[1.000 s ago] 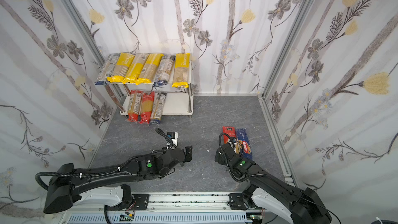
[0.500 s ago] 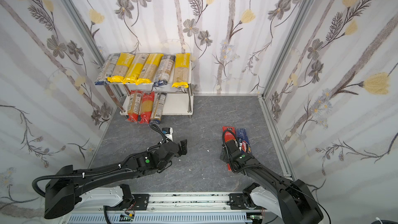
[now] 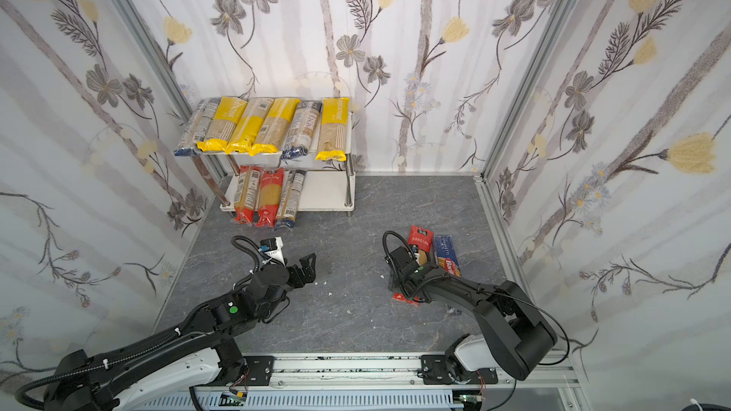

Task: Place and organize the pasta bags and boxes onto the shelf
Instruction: 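Close the right gripper on the red spaghetti pack and lift it, then carry the red pack toward the lower shelf with the right gripper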

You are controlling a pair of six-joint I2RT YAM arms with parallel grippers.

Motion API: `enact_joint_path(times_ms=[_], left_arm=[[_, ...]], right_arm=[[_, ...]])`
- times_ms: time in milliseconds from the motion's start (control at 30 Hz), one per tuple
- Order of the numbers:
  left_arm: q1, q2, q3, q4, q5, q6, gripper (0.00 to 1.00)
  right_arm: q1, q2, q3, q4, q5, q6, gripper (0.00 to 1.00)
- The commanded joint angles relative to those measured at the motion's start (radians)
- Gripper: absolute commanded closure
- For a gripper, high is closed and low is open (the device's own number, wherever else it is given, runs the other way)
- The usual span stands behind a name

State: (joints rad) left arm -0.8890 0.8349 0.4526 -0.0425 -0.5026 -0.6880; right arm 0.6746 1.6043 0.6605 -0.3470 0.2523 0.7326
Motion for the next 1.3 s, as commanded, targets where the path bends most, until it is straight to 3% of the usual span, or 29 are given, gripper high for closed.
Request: enact_joint_path(times_ms=[0,233,367,433,767,1100,1267], left_arm=[[0.01,-0.046,-0.026,0.021,0.031,-0.011,0.0],[0.018,-0.17,-0.066,0.014,0.038,-0.012,0.0],[0.025,-0.191,-0.068,0.003,0.055,-0.026,0.0],[0.027,-0.185,-0.062,-0.005,0.063,-0.035,0.0],[0.028,-0.178,-0.042,-0.017,0.081,-0.058,0.0],[0.029,-0.102,0.015,-0.023,0.056,-0.045,0.0],[0.033,-0.102,0.031,-0.032,0.025,0.0,0.0]], right_arm=[[0.04,0.077,0.072,0.024,-0.047,-0.01,0.29],[0.128,0.148,0.16,0.008,-0.019,-0.01,0.26],[0.195,0.123,0.167,-0.024,0.034,0.008,0.04],[0.204,0.104,0.154,-0.024,0.045,0.017,0.0],[0.203,0.094,0.063,0.023,0.088,0.049,0.0],[0.18,0.231,0.157,0.084,0.072,0.007,0.01],[0.172,0.257,0.113,0.129,0.001,0.006,0.12]])
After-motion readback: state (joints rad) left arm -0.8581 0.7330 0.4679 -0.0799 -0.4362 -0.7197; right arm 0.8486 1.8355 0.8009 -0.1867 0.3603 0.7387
